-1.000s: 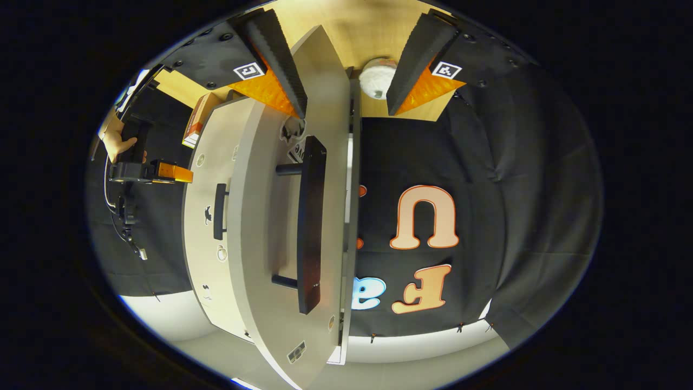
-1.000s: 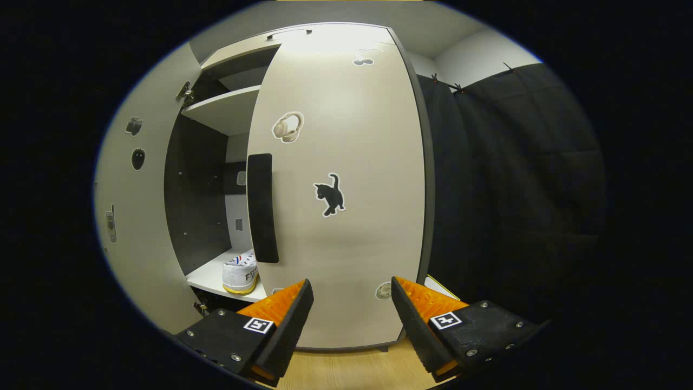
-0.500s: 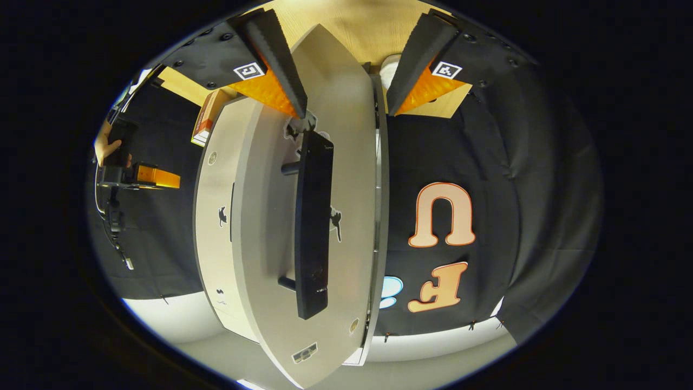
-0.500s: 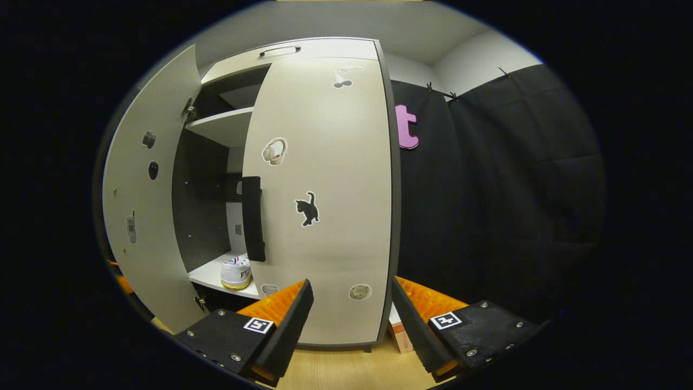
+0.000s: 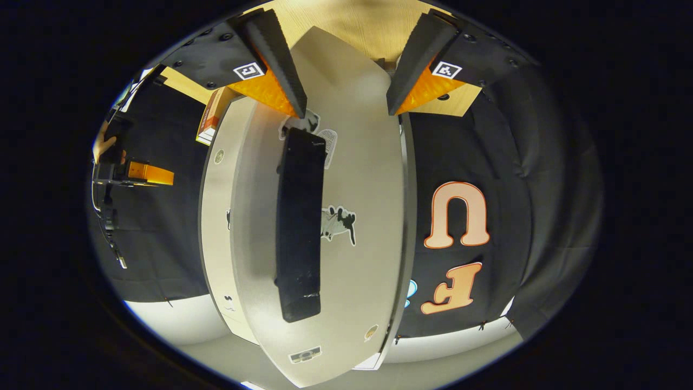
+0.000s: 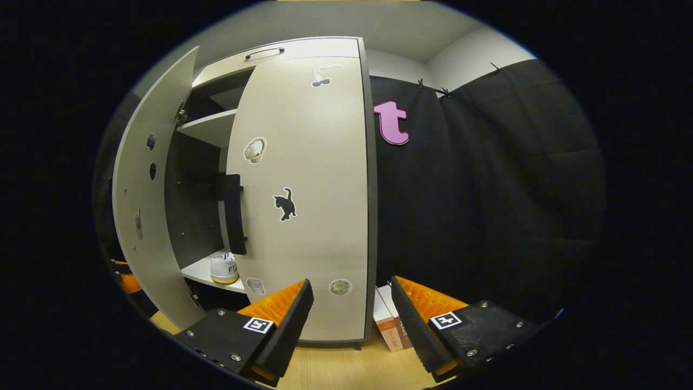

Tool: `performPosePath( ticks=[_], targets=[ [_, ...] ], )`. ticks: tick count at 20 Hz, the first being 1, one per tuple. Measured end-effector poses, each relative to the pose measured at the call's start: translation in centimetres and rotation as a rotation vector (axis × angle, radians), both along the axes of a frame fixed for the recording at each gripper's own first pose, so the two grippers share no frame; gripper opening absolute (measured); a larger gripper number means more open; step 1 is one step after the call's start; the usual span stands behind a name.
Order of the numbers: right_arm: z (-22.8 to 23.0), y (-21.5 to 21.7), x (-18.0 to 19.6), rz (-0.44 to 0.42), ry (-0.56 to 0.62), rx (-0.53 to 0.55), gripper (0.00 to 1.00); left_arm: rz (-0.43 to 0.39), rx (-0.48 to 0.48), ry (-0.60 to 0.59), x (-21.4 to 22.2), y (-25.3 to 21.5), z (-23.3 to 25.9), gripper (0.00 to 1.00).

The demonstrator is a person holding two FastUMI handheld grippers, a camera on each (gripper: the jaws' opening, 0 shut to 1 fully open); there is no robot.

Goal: Grab one shoe with the right hand and put it into the shoe cabinet, grab the other shoe with the left hand and put it into the shoe cabinet; then close the right door with the right hand and the left door with the left hand.

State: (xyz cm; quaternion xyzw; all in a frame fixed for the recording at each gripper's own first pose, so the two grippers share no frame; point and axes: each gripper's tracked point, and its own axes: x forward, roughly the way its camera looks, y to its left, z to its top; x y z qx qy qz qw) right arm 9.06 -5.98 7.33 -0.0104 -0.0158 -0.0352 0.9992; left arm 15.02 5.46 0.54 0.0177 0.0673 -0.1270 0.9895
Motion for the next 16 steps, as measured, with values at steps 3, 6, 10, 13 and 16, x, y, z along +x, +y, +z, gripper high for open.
performPosePath(
  ticks=[3, 6, 10, 13, 16],
  targets=[
    [-0.1, -1.7, 0.0, -0.025, 0.0, 0.022, 0.89, -0.016, 0.002, 0.043, 1.9, -1.8, -1.8, 0.94],
    [-0.2, -3.2, 0.2, -0.051, -0.005, 0.065, 0.89, -0.019, 0.017, 0.062, 4.1, -3.0, -2.7, 0.94],
    [-0.4, -4.1, 0.8, -0.07, 0.0, 0.062, 0.89, -0.024, 0.046, 0.038, 6.0, -4.4, -2.7, 0.97],
    [-0.1, -4.3, 1.3, -0.075, -0.006, 0.049, 0.89, -0.024, 0.055, 0.028, 6.9, -5.2, -2.7, 0.96],
    [0.0, -4.1, 2.0, -0.07, -0.005, 0.043, 0.89, -0.024, 0.057, 0.032, 7.3, -5.6, -2.6, 0.96]
  ],
)
